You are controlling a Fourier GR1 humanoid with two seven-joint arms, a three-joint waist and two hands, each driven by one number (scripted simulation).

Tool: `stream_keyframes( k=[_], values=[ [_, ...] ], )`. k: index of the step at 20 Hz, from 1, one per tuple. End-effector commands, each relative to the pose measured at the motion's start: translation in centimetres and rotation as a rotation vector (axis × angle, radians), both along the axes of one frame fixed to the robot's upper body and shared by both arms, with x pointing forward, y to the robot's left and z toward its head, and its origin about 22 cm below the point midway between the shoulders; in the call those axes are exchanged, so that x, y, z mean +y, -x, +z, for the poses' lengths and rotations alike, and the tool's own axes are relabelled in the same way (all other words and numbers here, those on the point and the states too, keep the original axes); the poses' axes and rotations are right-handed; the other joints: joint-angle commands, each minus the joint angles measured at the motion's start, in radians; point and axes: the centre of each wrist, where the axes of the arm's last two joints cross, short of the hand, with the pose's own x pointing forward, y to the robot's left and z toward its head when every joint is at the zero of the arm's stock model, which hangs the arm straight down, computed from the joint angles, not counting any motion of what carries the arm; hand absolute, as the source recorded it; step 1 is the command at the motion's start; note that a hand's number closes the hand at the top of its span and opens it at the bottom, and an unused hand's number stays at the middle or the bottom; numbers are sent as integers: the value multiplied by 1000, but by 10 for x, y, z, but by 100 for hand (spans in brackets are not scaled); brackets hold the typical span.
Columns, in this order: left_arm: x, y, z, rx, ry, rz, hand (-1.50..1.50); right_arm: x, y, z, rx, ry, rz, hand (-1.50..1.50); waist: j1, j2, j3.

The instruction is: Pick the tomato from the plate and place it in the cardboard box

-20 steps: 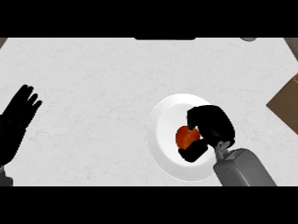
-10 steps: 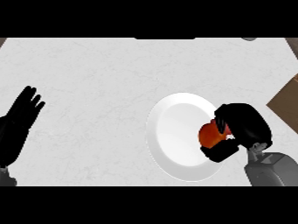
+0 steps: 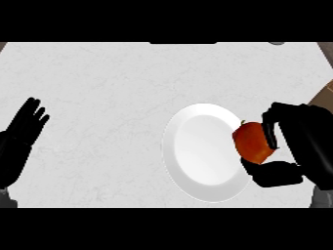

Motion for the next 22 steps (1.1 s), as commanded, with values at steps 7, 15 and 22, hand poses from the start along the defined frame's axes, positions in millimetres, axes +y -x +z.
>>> stream_keyframes(
  k=[7, 15, 22],
  values=[
    [4, 1, -1, -22, 7, -12, 0, -27, 18, 80, -280, -99, -253, 150, 9, 3, 0],
    [-6, -9, 1, -14, 7, 8, 0, -83, -1, 115, -291, -92, -361, 150, 7, 4, 1],
    [-8, -1, 9, -11, 0, 10, 0, -108, -36, 93, -255, -17, -345, 150, 12, 5, 1]
  ],
)
